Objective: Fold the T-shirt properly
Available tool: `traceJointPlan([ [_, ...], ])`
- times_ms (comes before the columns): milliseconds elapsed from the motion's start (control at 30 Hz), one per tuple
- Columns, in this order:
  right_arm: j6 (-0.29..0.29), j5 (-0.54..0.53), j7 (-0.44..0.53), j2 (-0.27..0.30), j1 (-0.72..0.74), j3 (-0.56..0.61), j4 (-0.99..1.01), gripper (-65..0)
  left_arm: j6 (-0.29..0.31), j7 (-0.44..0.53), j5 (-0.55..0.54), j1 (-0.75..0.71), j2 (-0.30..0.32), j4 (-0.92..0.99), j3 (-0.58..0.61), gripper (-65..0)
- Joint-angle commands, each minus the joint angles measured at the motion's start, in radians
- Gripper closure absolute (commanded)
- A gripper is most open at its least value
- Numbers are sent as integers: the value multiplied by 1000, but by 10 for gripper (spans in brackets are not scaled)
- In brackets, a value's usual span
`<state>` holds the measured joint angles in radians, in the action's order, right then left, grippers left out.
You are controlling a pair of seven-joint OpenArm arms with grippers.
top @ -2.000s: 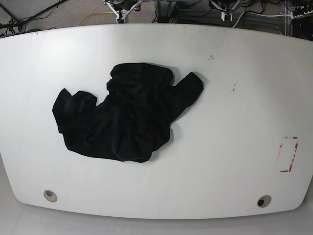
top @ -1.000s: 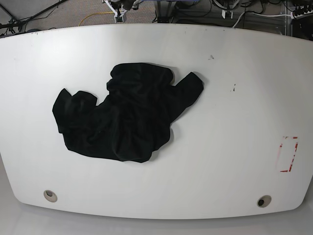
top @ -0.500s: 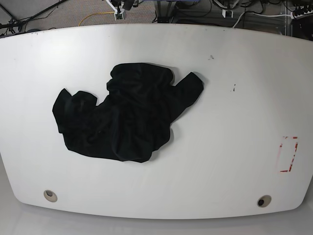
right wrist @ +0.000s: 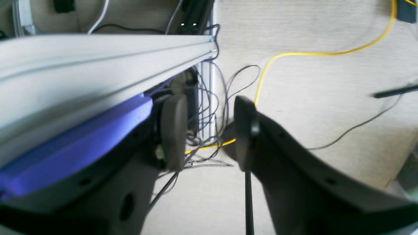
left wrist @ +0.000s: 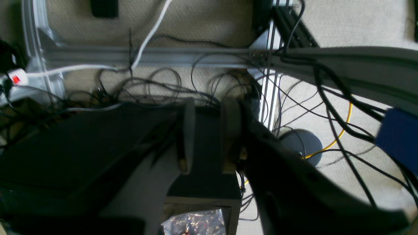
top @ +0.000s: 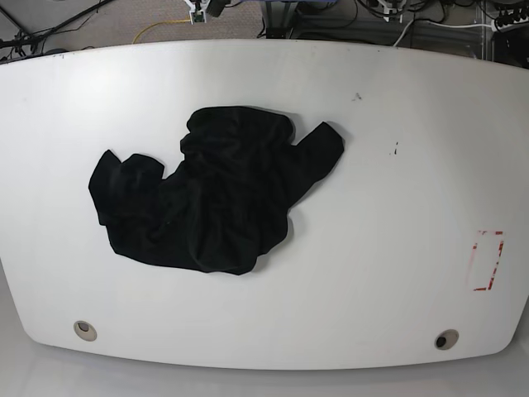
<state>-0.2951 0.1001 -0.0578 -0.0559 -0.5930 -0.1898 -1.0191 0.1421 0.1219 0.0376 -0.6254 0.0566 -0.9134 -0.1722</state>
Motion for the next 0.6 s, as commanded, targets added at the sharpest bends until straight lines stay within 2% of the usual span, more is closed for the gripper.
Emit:
traceJointPlan([
  [0,-9,-3,-10,-6,-51,2,-66,-225,0,8,-3,-55,4,-62,-3,-124],
  [300,-11,-4,-38,-34,-236,-3,-336,-225,0,8,-5,-267,5,-356,-5,-122],
  [567,-9,-4,-38,-46,-382,-4,-539,-225,1,8,-15,-436,36,-634,-3,-122],
])
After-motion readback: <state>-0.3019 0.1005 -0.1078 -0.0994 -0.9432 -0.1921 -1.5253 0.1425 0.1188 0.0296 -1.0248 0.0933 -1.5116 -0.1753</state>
